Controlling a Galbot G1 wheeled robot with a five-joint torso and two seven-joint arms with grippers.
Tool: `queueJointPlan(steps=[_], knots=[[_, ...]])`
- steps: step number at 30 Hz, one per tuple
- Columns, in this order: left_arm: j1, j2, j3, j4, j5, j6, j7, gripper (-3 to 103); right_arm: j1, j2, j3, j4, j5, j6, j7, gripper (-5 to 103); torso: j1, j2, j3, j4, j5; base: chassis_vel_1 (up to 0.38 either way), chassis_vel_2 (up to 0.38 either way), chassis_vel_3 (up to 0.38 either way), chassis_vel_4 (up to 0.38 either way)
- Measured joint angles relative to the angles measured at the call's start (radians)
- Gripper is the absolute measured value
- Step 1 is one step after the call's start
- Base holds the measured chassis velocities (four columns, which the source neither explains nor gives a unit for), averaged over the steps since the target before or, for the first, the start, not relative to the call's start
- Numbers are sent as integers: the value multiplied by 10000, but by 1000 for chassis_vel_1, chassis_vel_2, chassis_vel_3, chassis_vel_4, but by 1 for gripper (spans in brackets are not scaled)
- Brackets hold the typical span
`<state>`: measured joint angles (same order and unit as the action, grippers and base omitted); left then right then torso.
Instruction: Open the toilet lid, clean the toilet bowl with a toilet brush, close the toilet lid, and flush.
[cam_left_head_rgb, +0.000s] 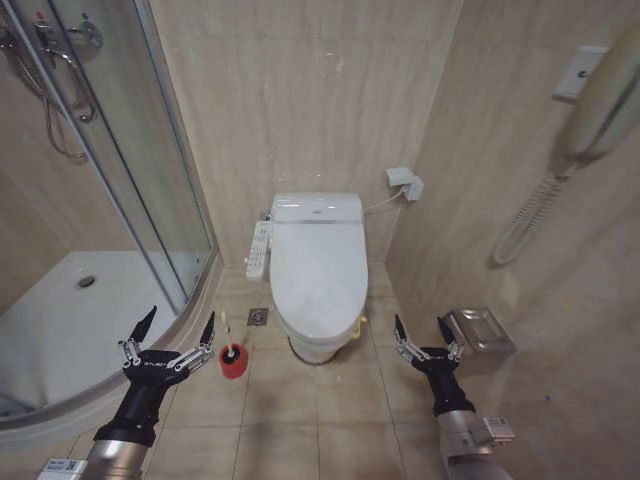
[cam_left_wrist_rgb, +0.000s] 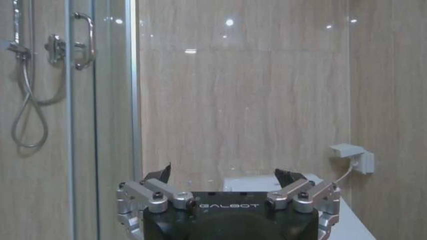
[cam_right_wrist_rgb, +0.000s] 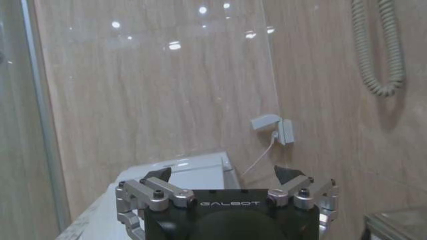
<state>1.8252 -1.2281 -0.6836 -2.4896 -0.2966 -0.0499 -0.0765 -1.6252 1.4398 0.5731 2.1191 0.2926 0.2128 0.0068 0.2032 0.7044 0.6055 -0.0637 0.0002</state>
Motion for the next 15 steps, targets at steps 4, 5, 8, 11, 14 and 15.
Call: queueJointPlan(steps=[4,5,8,11,14,15], knots=[[0,0,-1,0,0,0,0,100,-81,21,-58,-43,-65,82,5,100,1,0,1,-5,1,-186,157,162,-158],[-1,0,0,0,0,0,0,100,-81,22,-72,-44,-76,81,3,100,1,0,0,-4,0,-125,151,168,-132],[-1,0,-1,0,0,0,0,100,-57,22,-100,-64,-110,80,0,100,-1,0,0,-1,-2,-124,146,139,-128],[0,0,0,1,0,0,0,100,-31,30,-162,-93,-124,72,1,100,-4,0,-2,-1,-3,-95,127,122,-115],[0,0,-1,0,0,0,0,100,-6,44,-196,-129,-137,69,10,100,-3,0,-1,-1,-1,-102,103,111,-109],[0,0,0,0,0,0,0,100,1,55,-210,-145,-148,68,21,100,-4,1,-1,-6,-2,-136,82,101,-131]])
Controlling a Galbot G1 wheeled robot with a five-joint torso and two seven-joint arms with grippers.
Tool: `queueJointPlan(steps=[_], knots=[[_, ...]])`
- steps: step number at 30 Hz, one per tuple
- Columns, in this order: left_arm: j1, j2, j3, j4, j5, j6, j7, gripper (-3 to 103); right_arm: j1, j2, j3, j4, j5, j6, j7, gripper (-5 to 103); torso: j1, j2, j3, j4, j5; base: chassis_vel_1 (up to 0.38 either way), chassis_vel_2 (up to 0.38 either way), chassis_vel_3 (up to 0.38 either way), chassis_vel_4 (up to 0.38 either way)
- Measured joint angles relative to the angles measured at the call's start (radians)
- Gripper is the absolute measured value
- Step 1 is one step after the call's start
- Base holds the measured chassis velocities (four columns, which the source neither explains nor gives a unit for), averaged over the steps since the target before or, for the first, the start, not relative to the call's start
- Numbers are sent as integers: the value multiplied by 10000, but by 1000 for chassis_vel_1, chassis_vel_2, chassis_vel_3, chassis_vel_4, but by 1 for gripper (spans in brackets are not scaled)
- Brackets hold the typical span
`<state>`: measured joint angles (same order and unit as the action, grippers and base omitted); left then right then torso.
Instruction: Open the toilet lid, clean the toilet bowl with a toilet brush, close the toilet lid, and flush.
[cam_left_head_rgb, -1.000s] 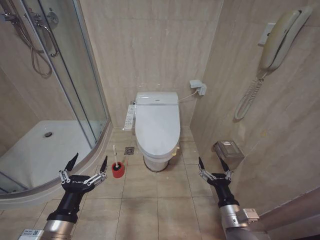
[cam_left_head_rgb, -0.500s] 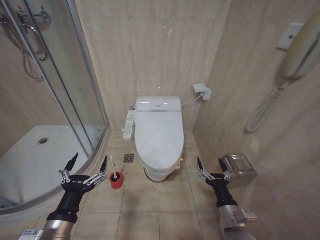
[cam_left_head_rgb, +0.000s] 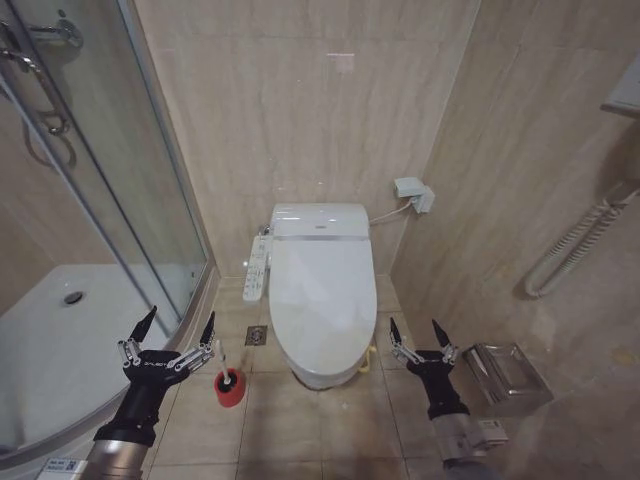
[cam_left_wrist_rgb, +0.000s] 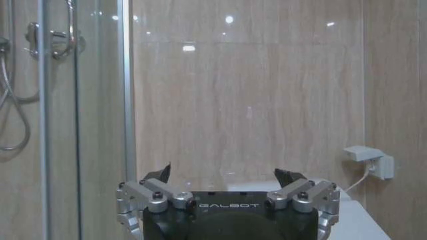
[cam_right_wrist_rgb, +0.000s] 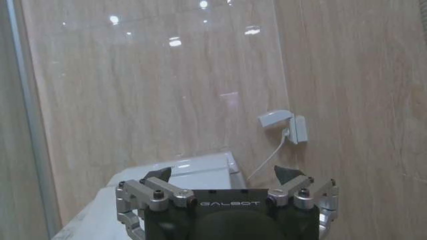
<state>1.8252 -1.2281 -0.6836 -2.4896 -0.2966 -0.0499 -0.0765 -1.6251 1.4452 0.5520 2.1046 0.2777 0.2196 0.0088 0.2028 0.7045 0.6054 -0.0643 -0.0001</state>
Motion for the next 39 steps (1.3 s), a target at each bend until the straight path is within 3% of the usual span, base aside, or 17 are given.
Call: queueJointPlan(steps=[14,17,24,29,39], knots=[[0,0,0,0,0,0,0,100,-50,46,52,-76,-46,100,180,100,0,0,0,6,0,-122,130,125,-133],[-1,0,0,0,0,0,0,100,-244,78,244,-320,-431,815,216,100,3,-1,1,1,1,-144,121,118,-133],[0,0,0,0,0,0,0,100,-1015,143,394,-380,-4,922,-439,100,3,-1,1,5,0,-60,46,59,-44],[1,0,0,0,0,0,0,100,-1598,399,446,-969,-313,1630,-864,100,-3,2,-2,1,1,12,-8,-5,8],[1,0,0,0,0,0,0,100,-1835,443,556,-2681,-789,2558,-929,100,1,1,0,3,1,0,0,0,0]])
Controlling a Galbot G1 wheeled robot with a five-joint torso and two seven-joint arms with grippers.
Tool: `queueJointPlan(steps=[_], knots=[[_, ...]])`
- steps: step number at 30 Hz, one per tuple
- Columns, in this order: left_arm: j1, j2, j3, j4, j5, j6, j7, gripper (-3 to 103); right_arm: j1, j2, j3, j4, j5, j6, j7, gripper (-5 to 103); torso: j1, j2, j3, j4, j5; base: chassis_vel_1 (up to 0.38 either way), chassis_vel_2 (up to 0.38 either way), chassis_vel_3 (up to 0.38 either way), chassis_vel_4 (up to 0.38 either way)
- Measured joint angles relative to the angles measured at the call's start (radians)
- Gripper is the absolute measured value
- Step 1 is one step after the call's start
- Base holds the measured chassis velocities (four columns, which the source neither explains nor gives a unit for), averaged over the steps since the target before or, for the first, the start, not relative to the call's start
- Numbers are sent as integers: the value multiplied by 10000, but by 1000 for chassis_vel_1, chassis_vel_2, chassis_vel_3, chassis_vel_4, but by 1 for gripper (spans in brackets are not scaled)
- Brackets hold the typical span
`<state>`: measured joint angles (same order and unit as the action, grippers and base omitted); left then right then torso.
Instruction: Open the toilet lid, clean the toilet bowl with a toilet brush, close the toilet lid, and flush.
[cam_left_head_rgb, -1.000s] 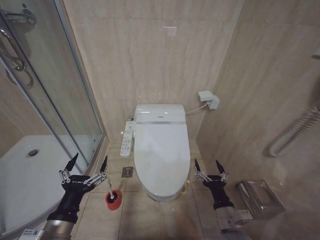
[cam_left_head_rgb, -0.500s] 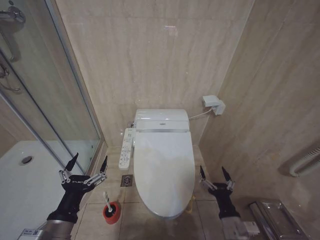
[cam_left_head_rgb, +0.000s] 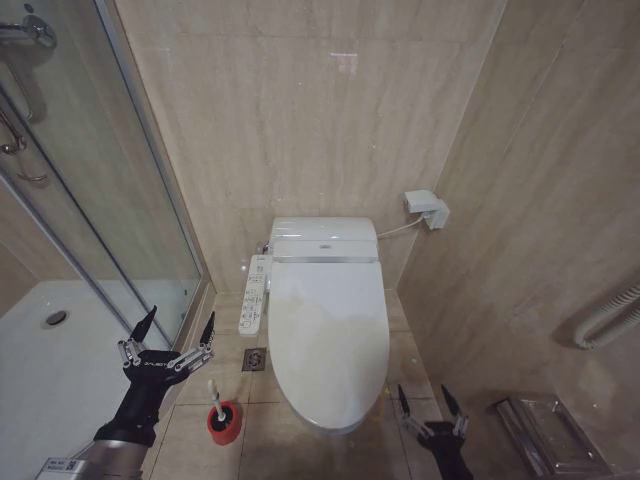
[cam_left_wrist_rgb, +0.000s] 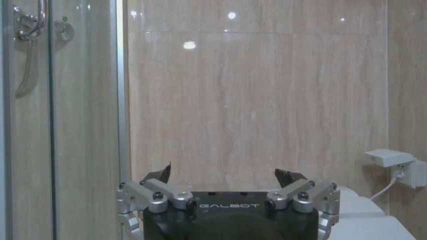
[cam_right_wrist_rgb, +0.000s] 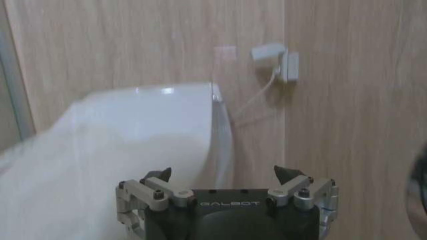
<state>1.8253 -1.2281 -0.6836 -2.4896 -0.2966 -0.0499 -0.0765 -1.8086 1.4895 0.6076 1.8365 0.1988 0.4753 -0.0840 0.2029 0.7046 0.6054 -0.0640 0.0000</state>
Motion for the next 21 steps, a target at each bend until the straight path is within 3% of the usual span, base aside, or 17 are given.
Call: queueJointPlan(steps=[12,21], knots=[[0,0,0,0,0,0,0,100,-26,31,-65,-1530,-774,620,-103,100,0,0,0,-1,0,0,0,0,0],[0,0,0,0,0,0,0,100,184,175,-237,-2031,-988,413,-515,100,0,0,0,-1,0,0,0,0,0]])
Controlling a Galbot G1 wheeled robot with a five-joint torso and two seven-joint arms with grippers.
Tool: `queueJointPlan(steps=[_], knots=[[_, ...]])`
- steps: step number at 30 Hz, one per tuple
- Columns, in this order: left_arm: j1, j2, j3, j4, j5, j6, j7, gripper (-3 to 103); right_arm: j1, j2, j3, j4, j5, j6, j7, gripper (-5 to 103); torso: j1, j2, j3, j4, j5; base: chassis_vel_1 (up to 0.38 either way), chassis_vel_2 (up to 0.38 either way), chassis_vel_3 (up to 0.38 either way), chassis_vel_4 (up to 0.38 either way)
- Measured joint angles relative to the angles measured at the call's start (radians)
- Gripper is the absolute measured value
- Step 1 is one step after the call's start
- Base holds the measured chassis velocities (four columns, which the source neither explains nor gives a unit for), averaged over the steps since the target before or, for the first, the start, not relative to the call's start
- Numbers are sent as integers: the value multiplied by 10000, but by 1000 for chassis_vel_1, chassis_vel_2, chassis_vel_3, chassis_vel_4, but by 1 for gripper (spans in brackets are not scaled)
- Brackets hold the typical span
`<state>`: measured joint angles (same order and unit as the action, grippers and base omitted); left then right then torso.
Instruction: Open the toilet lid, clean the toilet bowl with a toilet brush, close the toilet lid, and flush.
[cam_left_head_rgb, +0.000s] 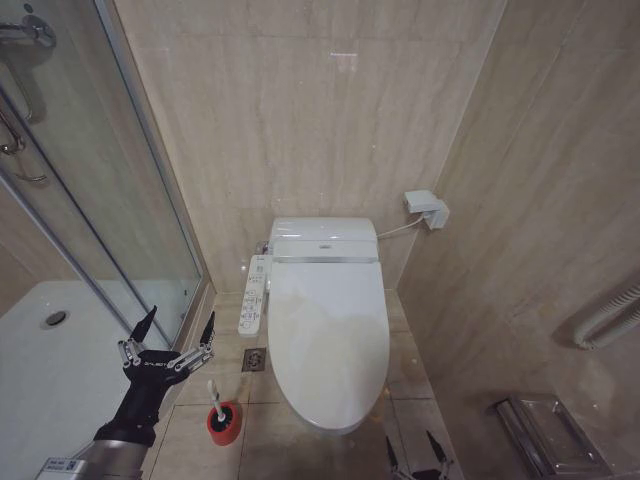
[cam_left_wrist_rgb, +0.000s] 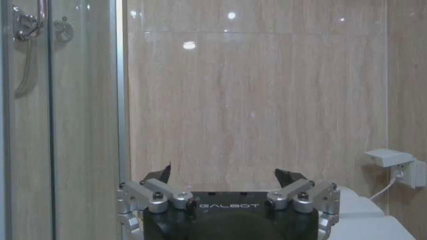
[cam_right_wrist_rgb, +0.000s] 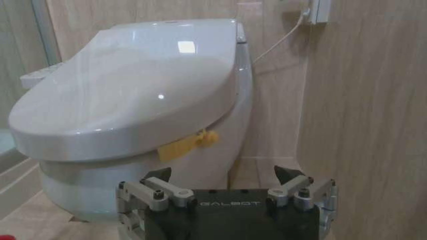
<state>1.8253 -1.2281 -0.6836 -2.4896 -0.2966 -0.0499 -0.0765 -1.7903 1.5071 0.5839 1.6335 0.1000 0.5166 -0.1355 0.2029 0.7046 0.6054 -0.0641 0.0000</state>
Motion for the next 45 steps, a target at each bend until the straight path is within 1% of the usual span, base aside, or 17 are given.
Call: queueJointPlan(steps=[6,13,20,30,45], knots=[[0,0,0,0,0,0,0,100,403,18,-10,-204,-130,-69,-28,100,0,-1,0,1,-1,0,0,0,0],[0,0,0,0,0,0,0,100,1238,-29,2,-914,-310,-181,-54,100,0,-1,0,1,0,0,0,0,0],[0,0,0,0,0,0,0,100,1535,-21,10,-999,-315,-293,-59,100,1,-1,0,1,0,0,0,0,0],[0,0,0,0,0,0,0,100,1751,-49,56,-1093,-223,-304,-161,100,1,-1,0,1,0,0,0,0,0],[0,0,0,0,0,0,0,100,1470,-56,203,-831,252,42,-161,100,0,-1,0,1,0,0,0,0,0]])
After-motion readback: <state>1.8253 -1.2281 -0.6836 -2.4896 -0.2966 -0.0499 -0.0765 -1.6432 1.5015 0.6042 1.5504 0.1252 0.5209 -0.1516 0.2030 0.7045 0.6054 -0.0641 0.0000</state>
